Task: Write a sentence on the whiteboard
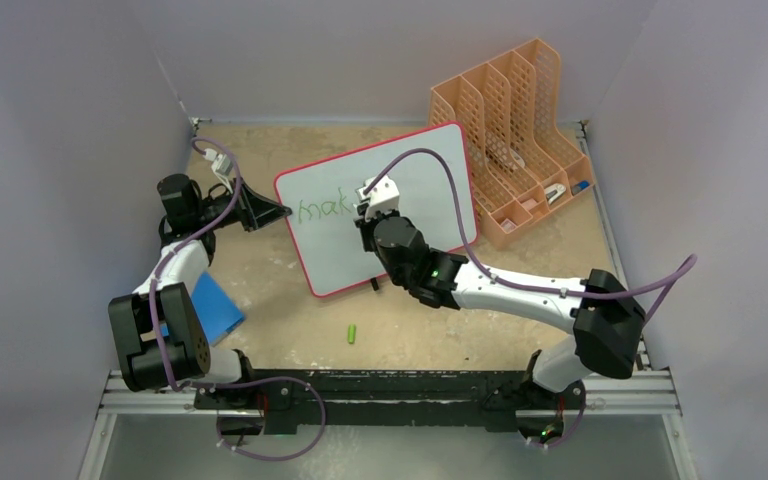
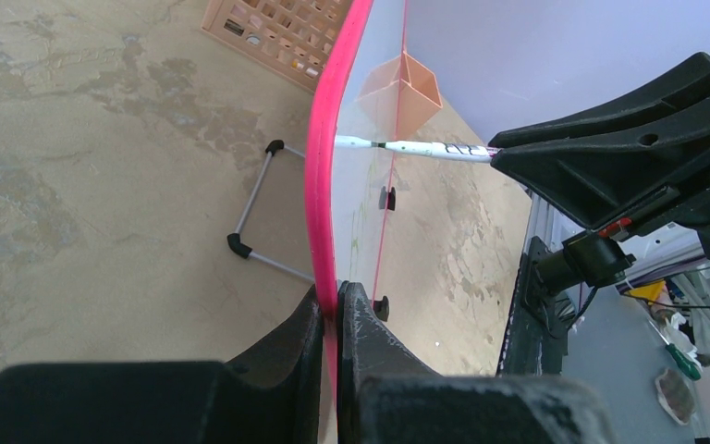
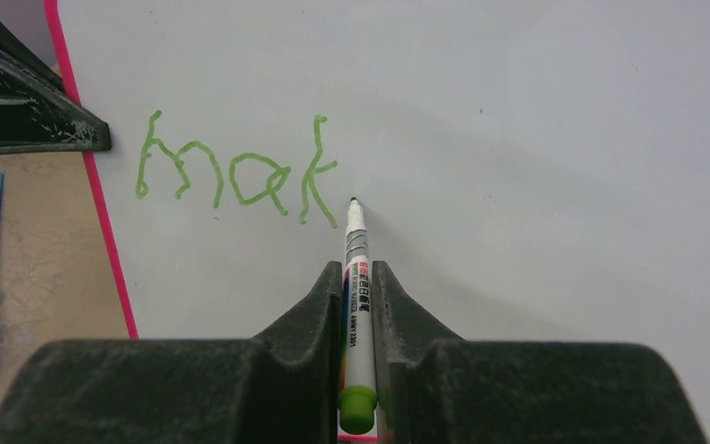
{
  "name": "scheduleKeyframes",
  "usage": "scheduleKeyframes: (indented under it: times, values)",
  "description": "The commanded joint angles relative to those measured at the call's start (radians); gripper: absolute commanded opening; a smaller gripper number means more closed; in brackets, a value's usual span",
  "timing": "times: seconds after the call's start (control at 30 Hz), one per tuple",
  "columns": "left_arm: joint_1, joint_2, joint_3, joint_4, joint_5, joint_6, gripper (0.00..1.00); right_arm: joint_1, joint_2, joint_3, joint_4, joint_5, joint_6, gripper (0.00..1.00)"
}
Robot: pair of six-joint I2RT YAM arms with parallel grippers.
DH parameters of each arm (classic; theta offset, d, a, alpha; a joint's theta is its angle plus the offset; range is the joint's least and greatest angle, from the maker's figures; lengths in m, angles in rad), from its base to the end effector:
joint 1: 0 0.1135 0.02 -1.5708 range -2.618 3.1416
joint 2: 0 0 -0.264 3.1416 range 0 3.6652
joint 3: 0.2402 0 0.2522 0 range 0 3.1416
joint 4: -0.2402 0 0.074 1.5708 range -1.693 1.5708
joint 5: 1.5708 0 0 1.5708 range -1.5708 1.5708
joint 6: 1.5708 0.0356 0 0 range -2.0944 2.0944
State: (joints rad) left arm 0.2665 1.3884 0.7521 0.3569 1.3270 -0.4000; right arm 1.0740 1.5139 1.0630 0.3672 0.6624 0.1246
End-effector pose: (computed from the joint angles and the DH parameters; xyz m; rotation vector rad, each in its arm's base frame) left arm 0.2832 0.0415 0.2530 0.3586 1.7778 -1.2974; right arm 0.1876 0.3002 0.3158 -0.2765 1.6262 0.3693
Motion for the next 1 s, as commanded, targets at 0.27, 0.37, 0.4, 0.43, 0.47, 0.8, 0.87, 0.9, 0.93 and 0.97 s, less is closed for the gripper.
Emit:
scheduleKeyframes:
  times: [0.27,0.37,0.4,0.43,0.47,0.8,0.87,0.9,0.93,0.97]
  values:
    - [-0.025,-0.015,0.013,-0.003,0.019,0.038,0.00,-0.025,-0.033,0.006,0.005,0.044,0.012,0.00]
    - [-0.024,-0.015,0.013,-0.003,0.020,0.038,0.00,-0.026,-0.034,0.006,0.004,0.047,0.012,0.00]
    - [-0.024,-0.015,0.013,-0.003,0.020,0.039,0.00,-0.026,-0.034,0.006,0.004,0.049,0.012,0.00]
    - [-0.024,-0.016,0.014,-0.003,0.019,0.039,0.00,-0.027,-0.035,0.006,0.004,0.050,0.012,0.00]
    - [-0.024,-0.016,0.013,-0.003,0.019,0.038,0.00,-0.026,-0.035,0.006,0.004,0.052,0.012,0.00]
    - [-0.024,-0.015,0.013,-0.004,0.019,0.039,0.00,-0.033,-0.034,0.011,0.008,0.064,0.013,0.00]
    - [-0.024,-0.015,0.013,-0.004,0.020,0.039,0.00,-0.035,-0.034,0.013,0.010,0.067,0.013,0.00]
    - [-0.024,-0.015,0.013,-0.004,0.020,0.039,0.00,-0.035,-0.032,0.015,0.010,0.069,0.012,0.00]
    - [-0.024,-0.016,0.013,-0.004,0.020,0.039,0.00,-0.037,-0.031,0.016,0.010,0.071,0.011,0.00]
    - [-0.024,-0.016,0.013,-0.004,0.020,0.039,0.00,-0.037,-0.031,0.018,0.010,0.071,0.011,0.00]
